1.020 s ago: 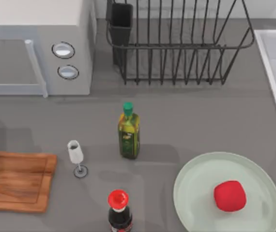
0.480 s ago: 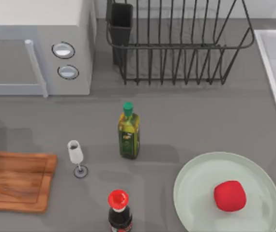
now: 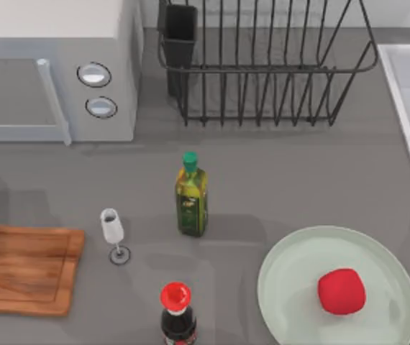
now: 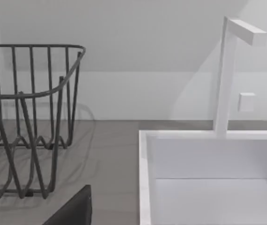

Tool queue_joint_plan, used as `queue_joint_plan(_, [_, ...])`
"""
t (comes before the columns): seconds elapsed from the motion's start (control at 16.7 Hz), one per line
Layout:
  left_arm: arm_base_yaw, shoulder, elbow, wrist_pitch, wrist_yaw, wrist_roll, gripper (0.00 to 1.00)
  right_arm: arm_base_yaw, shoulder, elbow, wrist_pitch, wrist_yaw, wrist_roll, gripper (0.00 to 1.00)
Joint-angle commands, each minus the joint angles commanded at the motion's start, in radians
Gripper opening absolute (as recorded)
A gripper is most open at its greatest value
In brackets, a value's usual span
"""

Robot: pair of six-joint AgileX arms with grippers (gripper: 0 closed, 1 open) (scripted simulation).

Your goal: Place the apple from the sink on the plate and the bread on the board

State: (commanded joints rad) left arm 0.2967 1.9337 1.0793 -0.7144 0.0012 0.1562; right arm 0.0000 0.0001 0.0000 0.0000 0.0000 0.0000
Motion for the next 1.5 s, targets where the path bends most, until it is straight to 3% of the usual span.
queue_joint_plan(0.3, [-0.015, -0.060, 0.017, -0.051, 0.016, 0.016, 0.00, 0.000, 0.000, 0.000, 0.000, 0.000, 0.000, 1.00])
queue_joint_plan(0.84, [-0.053, -0.220, 0.218, -0.405, -0.006, 0.040, 0.00, 0.000, 0.000, 0.000, 0.000, 0.000, 0.000, 1.00])
queue_joint_plan(1.5, [-0.007, -0.174, 0.255, -0.402, 0.003, -0.003, 0.00, 0.000, 0.000, 0.000, 0.000, 0.000, 0.000, 1.00])
